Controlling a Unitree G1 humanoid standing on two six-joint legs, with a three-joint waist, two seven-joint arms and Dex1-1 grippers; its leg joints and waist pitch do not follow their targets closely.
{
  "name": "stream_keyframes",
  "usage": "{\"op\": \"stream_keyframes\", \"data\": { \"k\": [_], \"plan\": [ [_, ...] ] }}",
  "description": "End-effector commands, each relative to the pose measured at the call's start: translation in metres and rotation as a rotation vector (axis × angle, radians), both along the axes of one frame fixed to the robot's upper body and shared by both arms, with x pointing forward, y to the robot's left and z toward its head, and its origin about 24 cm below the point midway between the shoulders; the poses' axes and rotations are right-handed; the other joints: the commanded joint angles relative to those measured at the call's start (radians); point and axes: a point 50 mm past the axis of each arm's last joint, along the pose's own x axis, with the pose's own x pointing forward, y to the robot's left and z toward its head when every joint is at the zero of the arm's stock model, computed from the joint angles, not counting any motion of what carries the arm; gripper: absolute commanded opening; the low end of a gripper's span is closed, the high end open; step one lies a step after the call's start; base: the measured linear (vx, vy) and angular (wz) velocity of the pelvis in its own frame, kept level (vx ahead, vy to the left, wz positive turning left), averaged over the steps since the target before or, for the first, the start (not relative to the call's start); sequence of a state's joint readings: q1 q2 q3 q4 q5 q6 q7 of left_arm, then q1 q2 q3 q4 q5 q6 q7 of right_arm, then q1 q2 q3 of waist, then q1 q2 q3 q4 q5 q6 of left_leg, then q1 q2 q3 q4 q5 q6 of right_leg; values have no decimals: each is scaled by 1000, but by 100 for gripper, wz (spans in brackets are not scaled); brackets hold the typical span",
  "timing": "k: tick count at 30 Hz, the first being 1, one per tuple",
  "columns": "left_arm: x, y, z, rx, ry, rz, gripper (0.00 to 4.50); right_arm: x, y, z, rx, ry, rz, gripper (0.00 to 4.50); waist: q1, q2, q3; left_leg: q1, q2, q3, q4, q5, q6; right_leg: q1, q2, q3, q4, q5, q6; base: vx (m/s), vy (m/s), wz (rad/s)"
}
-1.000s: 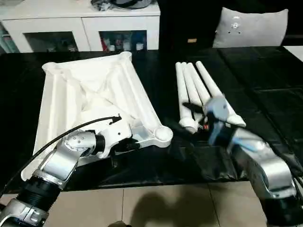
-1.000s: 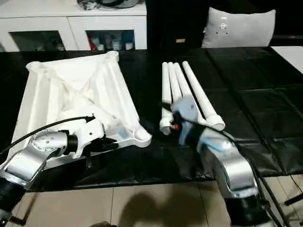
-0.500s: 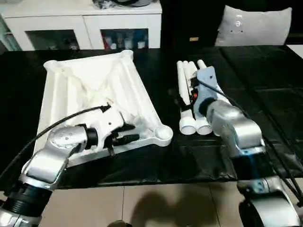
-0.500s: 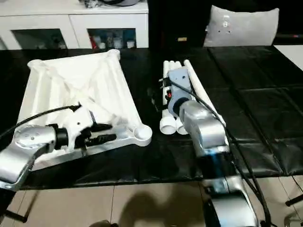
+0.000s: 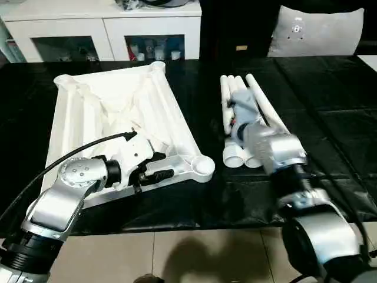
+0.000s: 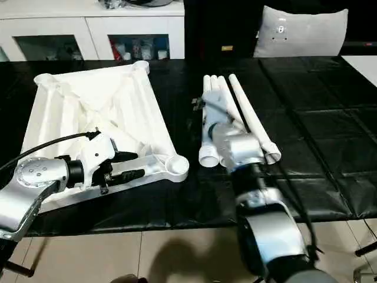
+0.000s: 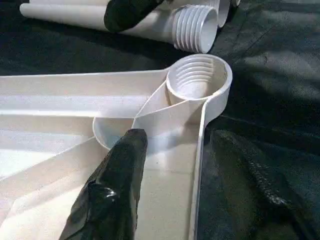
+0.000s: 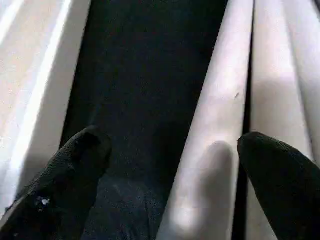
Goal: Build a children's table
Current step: Pick table leg
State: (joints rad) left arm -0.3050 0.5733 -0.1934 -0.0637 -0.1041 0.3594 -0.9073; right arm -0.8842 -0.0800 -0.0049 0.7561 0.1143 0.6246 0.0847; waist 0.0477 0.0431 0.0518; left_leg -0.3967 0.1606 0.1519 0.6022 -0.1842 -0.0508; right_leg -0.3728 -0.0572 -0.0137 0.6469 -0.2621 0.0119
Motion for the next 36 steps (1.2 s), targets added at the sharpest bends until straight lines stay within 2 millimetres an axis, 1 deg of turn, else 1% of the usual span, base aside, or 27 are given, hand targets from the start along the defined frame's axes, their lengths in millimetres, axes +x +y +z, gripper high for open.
{"op": "stream_keyframes", "data": {
  "k": [1,5,6,10,13,14,16,17,19,21,23,24,26,29,30,31,33,35,36],
  "plan": [
    [-1,1,2,14,-12,4,236,4,1,4,10,-8,-13,450,1,5,-74,25,46,-6,-57,-8,-11,44,-61,27,-48,274,-254,0,0,0],
    [0,2,2,28,-13,15,236,8,2,2,2,-1,-54,450,2,4,-75,25,46,-4,-56,-7,-6,44,-63,27,-47,273,-258,0,0,0],
    [0,2,2,28,-13,14,236,8,2,2,3,2,-58,450,3,5,-76,25,46,-5,-56,-2,-4,43,-62,26,-47,275,-260,0,0,0],
    [0,2,2,27,-10,11,236,9,4,-1,7,23,-62,450,6,4,-79,23,44,-4,-51,28,10,44,-60,25,-41,318,-261,0,0,0],
    [0,2,2,29,-11,12,236,8,3,-4,-4,55,-65,450,8,4,-80,22,44,-3,-49,40,18,43,-58,24,-39,334,-261,0,0,0],
    [-1,2,3,31,-12,12,236,8,3,-5,-2,67,-67,450,8,4,-80,21,44,-3,-49,37,18,43,-59,24,-39,331,-261,0,0,0],
    [-1,2,3,33,-13,12,236,6,3,-9,10,105,-66,450,9,4,-78,22,45,-3,-52,13,15,41,-60,24,-42,296,-261,0,0,0],
    [-1,2,3,34,-14,11,236,5,3,-11,18,126,-67,450,9,6,-78,22,46,-3,-52,11,13,41,-60,24,-42,292,-261,0,0,0],
    [-1,1,4,36,-15,9,236,3,3,-14,34,164,-66,450,9,3,-78,22,46,-3,-52,12,13,42,-60,24,-42,287,-264,0,0,0],
    [0,1,4,40,-20,12,236,2,3,-17,37,182,-62,450,9,3,-78,21,46,-3,-51,11,15,42,-61,23,-43,281,-265,0,0,0],
    [1,1,4,40,-21,12,237,2,3,-18,43,191,-60,420,9,2,-77,21,47,-2,-52,2,14,41,-62,23,-44,265,-265,0,0,0],
    [0,-1,4,39,-19,9,237,1,3,-20,52,207,-56,413,8,-1,-77,22,48,-1,-53,-2,13,40,-62,24,-45,255,-265,0,0,0],
    [0,-3,4,35,-17,4,237,0,2,-22,57,224,-57,408,9,2,-77,22,47,-2,-54,-4,12,39,-62,23,-46,243,-265,0,0,0],
    [-2,-7,3,29,-13,-7,237,-5,-1,-31,99,285,-73,371,9,0,-76,23,49,-1,-54,-18,11,38,-64,24,-47,227,-266,0,0,0],
    [-2,-7,2,28,-12,-8,237,-7,-3,-34,119,304,-80,361,9,1,-76,23,49,-2,-55,-21,8,38,-63,24,-48,222,-266,0,0,0],
    [-2,-7,2,28,-12,-8,237,-7,-3,-34,119,304,-80,361,8,-2,-75,23,49,-1,-55,-23,8,37,-62,24,-49,220,-266,0,0,0],
    [-2,-8,2,28,-12,-10,237,-8,-5,-37,137,324,-89,334,8,-1,-76,24,49,-1,-56,-36,1,36,-63,24,-50,206,-265,0,0,0],
    [-2,-8,2,29,-13,-11,237,-9,-6,-39,143,336,-93,321,8,-1,-76,25,49,-1,-57,-40,-4,36,-62,23,-50,204,-264,0,0,0],
    [-2,-8,2,30,-17,-12,237,-10,-7,-41,151,349,-94,316,8,-3,-76,25,49,-2,-58,-47,-7,36,-63,23,-50,198,-264,0,0,0]
  ]
}}
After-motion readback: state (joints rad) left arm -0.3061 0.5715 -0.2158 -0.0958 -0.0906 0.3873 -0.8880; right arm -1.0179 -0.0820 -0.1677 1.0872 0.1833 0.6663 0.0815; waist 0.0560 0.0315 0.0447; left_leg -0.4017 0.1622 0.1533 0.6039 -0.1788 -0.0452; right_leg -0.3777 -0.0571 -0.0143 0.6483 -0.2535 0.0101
